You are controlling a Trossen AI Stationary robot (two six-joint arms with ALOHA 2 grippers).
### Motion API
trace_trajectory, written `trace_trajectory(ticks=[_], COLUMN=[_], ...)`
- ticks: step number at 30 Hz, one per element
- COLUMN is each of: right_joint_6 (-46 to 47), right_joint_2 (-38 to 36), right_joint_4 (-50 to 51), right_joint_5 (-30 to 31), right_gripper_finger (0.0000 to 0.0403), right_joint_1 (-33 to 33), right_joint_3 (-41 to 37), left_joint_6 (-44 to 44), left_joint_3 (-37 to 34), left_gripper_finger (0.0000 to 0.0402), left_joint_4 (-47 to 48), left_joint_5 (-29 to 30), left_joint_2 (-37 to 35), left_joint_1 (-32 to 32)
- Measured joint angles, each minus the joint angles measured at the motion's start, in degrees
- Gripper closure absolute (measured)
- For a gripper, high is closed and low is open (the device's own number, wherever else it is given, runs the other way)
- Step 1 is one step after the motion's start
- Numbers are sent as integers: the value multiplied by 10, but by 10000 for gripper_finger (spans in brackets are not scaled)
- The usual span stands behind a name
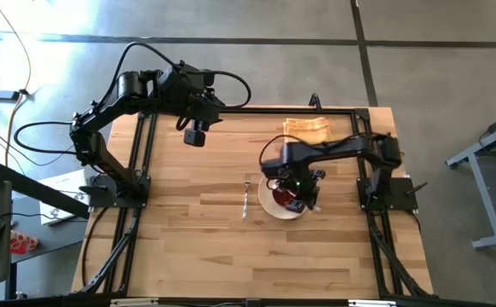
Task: Set table place
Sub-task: Put the spoon into the black bowl
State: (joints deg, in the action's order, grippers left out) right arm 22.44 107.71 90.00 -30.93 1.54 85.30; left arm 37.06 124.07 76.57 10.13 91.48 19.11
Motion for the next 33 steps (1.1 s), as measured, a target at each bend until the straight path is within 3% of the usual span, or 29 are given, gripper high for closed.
trace_trajectory(ticks=[5,10,15,21,33], right_joint_6=[82,125,104,87,44], right_joint_2=[-78,-108,-107,-106,-48], right_joint_4=[1,-1,0,1,-1], right_joint_5=[24,29,-49,-75,-47], right_gripper_finger=[402,402,402,402,402], right_joint_1=[0,-4,-7,-14,-13], right_joint_3=[0,-3,-87,-164,-118], left_joint_6=[0,0,0,0,-1], left_joint_3=[0,0,0,0,0], left_gripper_finger=[224,224,224,224,224], left_joint_4=[-1,-1,-1,-3,-24], left_joint_5=[0,0,0,0,0], left_joint_2=[0,0,0,0,0], left_joint_1=[0,0,0,0,0])
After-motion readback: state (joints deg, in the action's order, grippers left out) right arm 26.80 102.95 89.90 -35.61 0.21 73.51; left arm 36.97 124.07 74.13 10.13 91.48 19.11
